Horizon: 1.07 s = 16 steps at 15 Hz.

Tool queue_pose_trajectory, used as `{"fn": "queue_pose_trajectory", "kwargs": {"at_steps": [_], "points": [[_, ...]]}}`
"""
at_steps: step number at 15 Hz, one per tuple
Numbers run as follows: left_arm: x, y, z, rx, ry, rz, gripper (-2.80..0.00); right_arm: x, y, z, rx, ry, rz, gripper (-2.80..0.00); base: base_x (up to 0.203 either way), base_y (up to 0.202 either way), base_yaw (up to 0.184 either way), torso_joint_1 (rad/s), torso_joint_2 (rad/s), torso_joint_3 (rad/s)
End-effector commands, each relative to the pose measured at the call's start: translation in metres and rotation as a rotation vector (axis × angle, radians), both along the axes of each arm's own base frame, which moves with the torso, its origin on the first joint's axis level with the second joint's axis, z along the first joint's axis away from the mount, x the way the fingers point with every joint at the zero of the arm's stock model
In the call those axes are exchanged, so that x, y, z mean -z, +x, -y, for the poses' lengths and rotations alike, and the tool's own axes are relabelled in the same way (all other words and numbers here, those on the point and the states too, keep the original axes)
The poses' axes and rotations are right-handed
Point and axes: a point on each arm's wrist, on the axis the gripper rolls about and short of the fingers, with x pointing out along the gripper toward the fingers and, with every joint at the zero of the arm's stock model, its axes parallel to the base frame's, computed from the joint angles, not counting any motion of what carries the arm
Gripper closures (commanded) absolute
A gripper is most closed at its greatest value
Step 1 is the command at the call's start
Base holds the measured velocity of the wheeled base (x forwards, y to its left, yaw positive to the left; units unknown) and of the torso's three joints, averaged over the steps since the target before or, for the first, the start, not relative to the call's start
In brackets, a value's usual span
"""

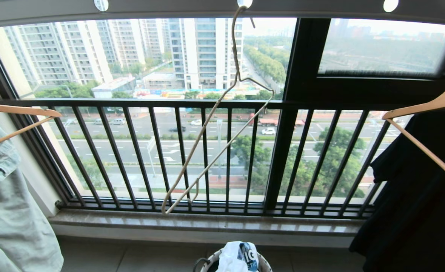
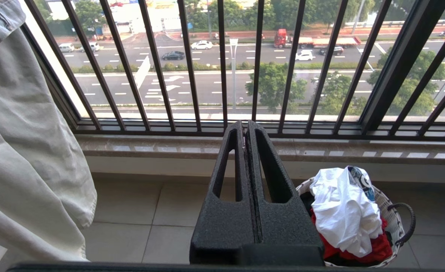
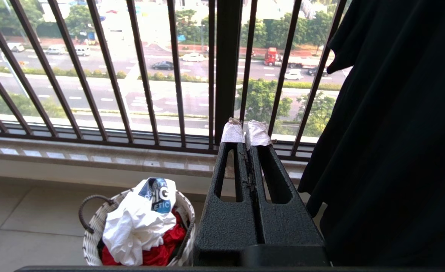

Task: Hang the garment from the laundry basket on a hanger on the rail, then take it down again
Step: Pick up the clothes rack on the clothesline

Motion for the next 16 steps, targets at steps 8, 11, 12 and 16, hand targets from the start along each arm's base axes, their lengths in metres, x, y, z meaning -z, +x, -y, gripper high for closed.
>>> {"fn": "queue_pose_trajectory", "kwargs": {"at_steps": [8, 11, 12, 16], "points": [[0.0000, 0.0001, 0.0000, 0.000, 0.001, -0.001, 0.00, 0.0000, 0.0001, 0.0000, -0.001, 0.000, -0.001, 0.00, 0.000, 0.000, 0.000, 0.000, 0.00, 0.000], [0.0000, 0.0001, 0.0000, 0.000, 0.000, -0.001, 0.00, 0.0000, 0.0001, 0.0000, -0.001, 0.000, -0.001, 0.00, 0.000, 0.000, 0.000, 0.000, 0.00, 0.000], [-0.0005, -0.0001, 0.0000, 0.000, 0.001, 0.001, 0.00, 0.0000, 0.0001, 0.0000, -0.001, 0.000, -0.001, 0.00, 0.000, 0.000, 0.000, 0.000, 0.00, 0.000], [0.0000, 0.0001, 0.0000, 0.000, 0.001, -0.001, 0.00, 0.0000, 0.0001, 0.0000, -0.001, 0.000, -0.001, 0.00, 0.000, 0.000, 0.000, 0.000, 0.00, 0.000]]}}
